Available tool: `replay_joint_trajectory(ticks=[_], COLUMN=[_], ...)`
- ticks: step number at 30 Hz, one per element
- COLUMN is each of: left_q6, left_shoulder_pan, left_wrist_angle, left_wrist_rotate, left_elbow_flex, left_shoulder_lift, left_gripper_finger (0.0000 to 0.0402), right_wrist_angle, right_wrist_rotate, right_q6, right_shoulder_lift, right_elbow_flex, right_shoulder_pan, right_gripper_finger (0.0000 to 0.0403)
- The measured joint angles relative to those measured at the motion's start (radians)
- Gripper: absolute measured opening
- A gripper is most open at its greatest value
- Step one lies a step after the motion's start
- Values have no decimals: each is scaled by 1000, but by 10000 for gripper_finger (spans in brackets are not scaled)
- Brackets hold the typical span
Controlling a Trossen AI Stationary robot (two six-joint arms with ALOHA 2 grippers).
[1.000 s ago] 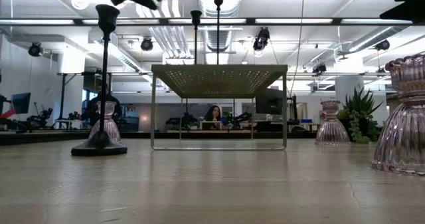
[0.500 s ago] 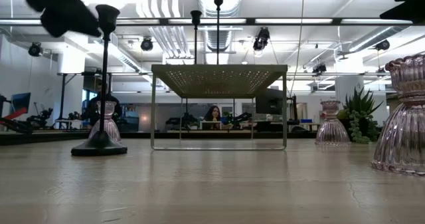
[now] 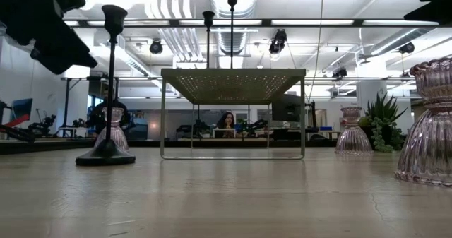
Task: Pick & Place candle stick holders
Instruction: Put the black candle holder on the shelf
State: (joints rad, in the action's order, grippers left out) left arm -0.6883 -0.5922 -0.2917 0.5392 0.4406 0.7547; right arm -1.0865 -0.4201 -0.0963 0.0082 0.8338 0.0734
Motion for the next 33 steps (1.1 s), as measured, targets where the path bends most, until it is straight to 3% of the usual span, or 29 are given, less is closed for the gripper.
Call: replay_joint_trajectory(ticks=[6, 24, 28, 33], left_q6=[111, 202, 212, 213], left_shoulder_pan=[2, 73, 86, 96], left_wrist_angle=[66, 239, 281, 298], left_wrist_rotate=[3, -3, -3, 22], left_elbow_flex=[-6, -6, -6, 1], left_shoulder_lift=[21, 177, 188, 188], left_gripper_finger=[151, 143, 115, 26], right_wrist_angle=[0, 0, 0, 0], right_wrist_rotate=[0, 0, 0, 0], right_q6=[0, 0, 0, 0], right_shoulder_lift=[0, 0, 0, 0], right_elbow_flex=[0, 0, 0, 0], right_shoulder_pan=[0, 0, 0, 0], right_gripper_finger=[384, 384, 384, 384])
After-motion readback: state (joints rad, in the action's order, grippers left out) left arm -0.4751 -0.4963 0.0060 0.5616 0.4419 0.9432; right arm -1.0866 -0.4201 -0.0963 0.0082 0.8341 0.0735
